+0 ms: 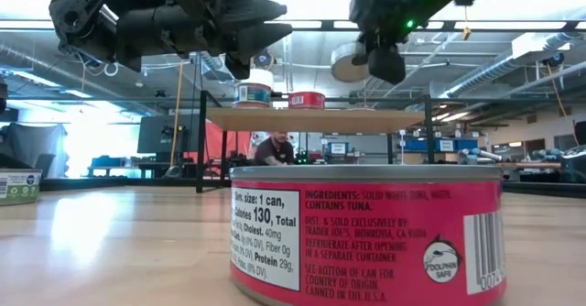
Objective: Stack canned seafood by type on shelf
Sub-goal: Stack the green tuna can on top of the other green tuna can on the shelf
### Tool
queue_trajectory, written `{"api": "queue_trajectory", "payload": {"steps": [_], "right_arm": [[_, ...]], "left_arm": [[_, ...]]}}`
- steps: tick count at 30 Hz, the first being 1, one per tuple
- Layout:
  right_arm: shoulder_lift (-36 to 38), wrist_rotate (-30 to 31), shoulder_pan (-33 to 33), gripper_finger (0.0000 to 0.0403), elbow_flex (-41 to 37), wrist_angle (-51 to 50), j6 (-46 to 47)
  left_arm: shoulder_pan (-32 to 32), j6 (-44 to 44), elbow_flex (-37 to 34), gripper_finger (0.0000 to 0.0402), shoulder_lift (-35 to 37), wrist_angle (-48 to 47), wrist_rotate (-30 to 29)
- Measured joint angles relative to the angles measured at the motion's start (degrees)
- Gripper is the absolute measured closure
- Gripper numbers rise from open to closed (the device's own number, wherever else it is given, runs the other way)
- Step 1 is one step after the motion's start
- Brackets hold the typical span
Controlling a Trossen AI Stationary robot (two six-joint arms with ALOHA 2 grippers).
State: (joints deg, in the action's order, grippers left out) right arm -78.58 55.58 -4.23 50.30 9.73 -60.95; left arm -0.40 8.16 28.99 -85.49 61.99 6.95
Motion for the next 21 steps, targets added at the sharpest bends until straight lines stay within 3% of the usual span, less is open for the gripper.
{"api": "queue_trajectory", "payload": {"steps": [8, 21], "right_arm": [[-2.20, -8.76, -12.65, 0.0257, 0.02, 0.94, -6.69], [-6.39, -13.28, -20.73, 0.0247, 0.21, 2.49, -7.13]], "left_arm": [[0.00, -0.24, 0.00, 0.0234, -0.02, -0.17, -0.50], [0.00, -0.35, 0.00, 0.0234, -0.04, -0.52, -0.89]]}}
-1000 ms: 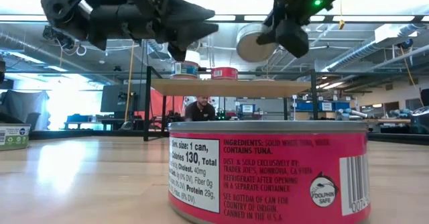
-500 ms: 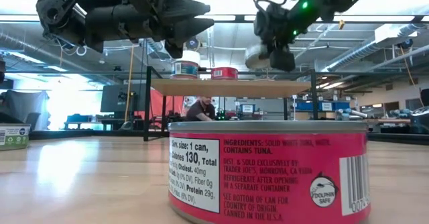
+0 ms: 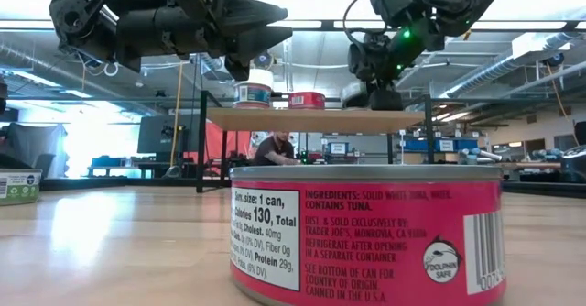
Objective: Stack canned seafood by type on shelf
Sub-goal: Stack the green tuna can on top of the other green tuna can on the shelf
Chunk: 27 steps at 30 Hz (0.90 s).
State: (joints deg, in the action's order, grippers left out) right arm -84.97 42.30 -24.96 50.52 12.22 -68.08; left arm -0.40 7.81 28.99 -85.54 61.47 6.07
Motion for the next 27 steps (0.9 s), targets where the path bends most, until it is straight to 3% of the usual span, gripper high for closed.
{"api": "queue_trajectory", "payload": {"steps": [7, 13, 18, 27], "right_arm": [[-0.33, 0.48, -0.26, 0.0176, -0.04, 0.80, 3.26], [0.57, -0.32, -0.06, 0.0139, 0.12, 1.87, 4.40], [0.66, -3.38, -0.46, 0.0132, 1.03, 2.24, 7.05], [0.72, -3.71, -1.56, 0.0133, 1.14, 0.53, 9.84]], "left_arm": [[0.00, -0.02, 0.00, 0.0234, 0.00, -0.02, 0.00], [0.00, -0.04, 0.00, 0.0234, 0.00, -0.05, 0.02], [0.00, -0.04, 0.00, 0.0234, 0.00, -0.07, 0.04], [0.00, -0.04, 0.00, 0.0234, 0.00, -0.11, 0.05]]}}
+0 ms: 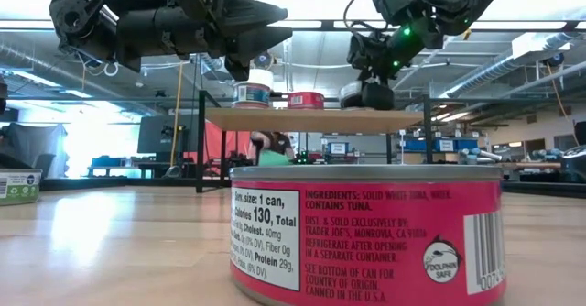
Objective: Stack canned seafood by type on shelf
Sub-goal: Stack the green tuna can on top of the other green tuna can on the shelf
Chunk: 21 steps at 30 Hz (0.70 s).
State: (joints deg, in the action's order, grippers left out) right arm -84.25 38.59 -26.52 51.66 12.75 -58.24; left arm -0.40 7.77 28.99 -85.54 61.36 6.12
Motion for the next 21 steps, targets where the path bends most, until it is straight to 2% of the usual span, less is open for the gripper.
{"api": "queue_trajectory", "payload": {"steps": [8, 21], "right_arm": [[0.04, 0.09, -0.22, 0.0133, 0.76, -2.18, 4.22], [0.04, -6.19, -2.18, 0.0134, 10.33, -20.49, 20.11]], "left_arm": [[0.00, 0.00, 0.00, 0.0234, 0.00, 0.00, 0.04], [0.00, 0.00, 0.00, 0.0234, 0.00, 0.00, 0.19]]}}
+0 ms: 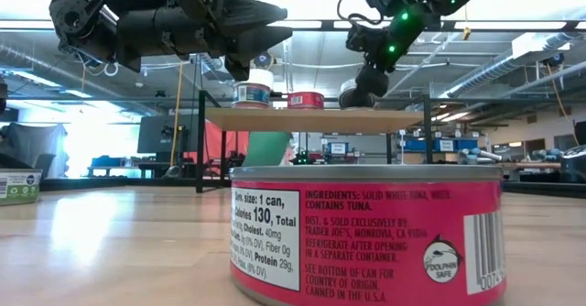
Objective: Stack canned seafood by type on shelf
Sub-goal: Stack the green tuna can on top of the other green tuna can on the shelf
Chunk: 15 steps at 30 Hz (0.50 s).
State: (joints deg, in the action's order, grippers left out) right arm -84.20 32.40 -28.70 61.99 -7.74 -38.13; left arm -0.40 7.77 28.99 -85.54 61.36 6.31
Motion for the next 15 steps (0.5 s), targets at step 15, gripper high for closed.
{"api": "queue_trajectory", "payload": {"steps": [15], "right_arm": [[0.00, -11.57, -3.00, 0.0144, 0.71, -5.28, 11.44]], "left_arm": [[0.00, 0.00, 0.00, 0.0234, 0.00, -0.04, 0.00]]}}
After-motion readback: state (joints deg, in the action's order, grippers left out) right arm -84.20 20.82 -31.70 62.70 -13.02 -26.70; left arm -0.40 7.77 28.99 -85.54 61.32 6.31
